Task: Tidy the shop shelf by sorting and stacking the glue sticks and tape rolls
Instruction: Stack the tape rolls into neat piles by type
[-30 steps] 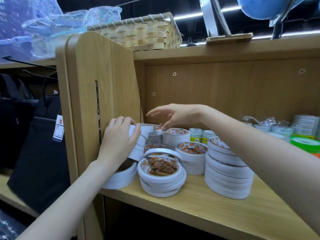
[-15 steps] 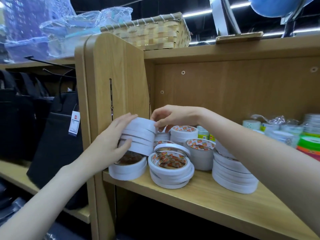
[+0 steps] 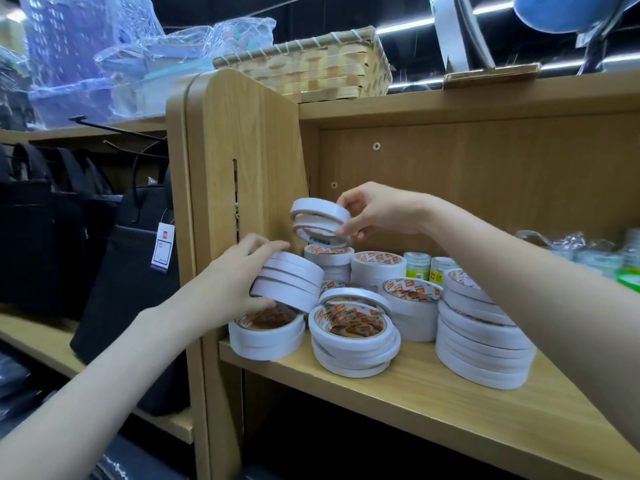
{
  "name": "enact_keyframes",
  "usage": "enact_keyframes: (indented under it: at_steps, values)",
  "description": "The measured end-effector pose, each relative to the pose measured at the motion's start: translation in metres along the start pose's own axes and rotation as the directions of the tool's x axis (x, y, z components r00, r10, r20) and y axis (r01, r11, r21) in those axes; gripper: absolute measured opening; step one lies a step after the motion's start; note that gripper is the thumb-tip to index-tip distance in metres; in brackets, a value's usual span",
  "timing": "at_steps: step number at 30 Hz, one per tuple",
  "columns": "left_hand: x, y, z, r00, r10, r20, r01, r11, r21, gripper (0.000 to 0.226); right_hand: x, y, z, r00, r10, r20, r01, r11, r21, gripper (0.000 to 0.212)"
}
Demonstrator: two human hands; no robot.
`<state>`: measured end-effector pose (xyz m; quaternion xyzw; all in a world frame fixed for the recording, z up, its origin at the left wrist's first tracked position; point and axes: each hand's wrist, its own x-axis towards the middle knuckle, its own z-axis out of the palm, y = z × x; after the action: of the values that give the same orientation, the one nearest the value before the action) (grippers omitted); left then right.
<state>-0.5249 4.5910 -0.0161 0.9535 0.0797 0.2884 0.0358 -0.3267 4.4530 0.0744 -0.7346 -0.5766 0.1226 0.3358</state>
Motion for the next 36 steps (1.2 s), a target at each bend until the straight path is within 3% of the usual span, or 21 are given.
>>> enact_keyframes:
  at_steps: [2, 5, 9, 14, 20, 23, 25, 28, 32, 36]
  values:
    - [0.005, 0.001, -0.005, 0.999, 0.017, 0.032, -0.021, 0.993, 0.118, 0.075, 0.001, 0.005, -0.011, 0.988, 0.003, -0.154, -0.049, 0.952, -0.301, 0.020]
    - [0.011, 0.001, -0.010, 0.995, 0.090, 0.050, -0.099, 0.973, 0.210, 0.071, -0.001, 0.024, -0.011, 0.966, 0.060, -0.253, -0.215, 0.729, -0.649, 0.024]
    - [0.014, 0.004, -0.014, 0.994, 0.098, 0.038, -0.105, 0.937, 0.333, 0.066, -0.011, 0.042, -0.004, 0.935, 0.336, -0.109, -0.331, 0.722, -0.607, 0.014]
    - [0.033, 0.009, -0.028, 0.968, 0.176, -0.179, -0.099, 0.923, 0.372, 0.064, -0.011, 0.046, -0.013, 0.939, 0.317, -0.134, -0.332, 0.735, -0.591, 0.018]
    - [0.087, 0.028, 0.007, 0.967, 0.021, -0.253, 0.090, 0.904, 0.417, 0.057, -0.008, 0.056, -0.016, 0.942, 0.308, -0.136, -0.332, 0.780, -0.531, 0.022]
    - [0.101, 0.018, 0.030, 0.987, 0.079, -0.142, 0.001, 0.870, 0.492, 0.061, -0.008, 0.056, -0.021, 0.945, 0.303, -0.123, -0.323, 0.807, -0.495, 0.033]
    - [0.105, 0.012, 0.038, 0.986, 0.092, -0.142, -0.001, 0.843, 0.538, 0.068, -0.009, 0.056, -0.022, 0.954, 0.272, -0.122, -0.296, 0.808, -0.510, 0.030]
    - [0.102, 0.008, 0.042, 0.977, 0.161, -0.141, -0.084, 0.893, 0.441, 0.080, -0.008, 0.058, -0.021, 0.964, 0.233, -0.129, -0.265, 0.794, -0.547, 0.023]
    - [0.096, -0.004, 0.051, 0.984, 0.132, -0.120, -0.084, 0.936, 0.343, 0.056, -0.008, 0.058, -0.027, 0.960, 0.262, -0.102, -0.272, 0.773, -0.573, 0.027]
    - [0.102, -0.010, 0.060, 0.997, 0.060, -0.039, -0.043, 0.938, 0.343, 0.061, -0.010, 0.060, -0.027, 0.964, 0.255, -0.072, -0.240, 0.729, -0.641, 0.043]
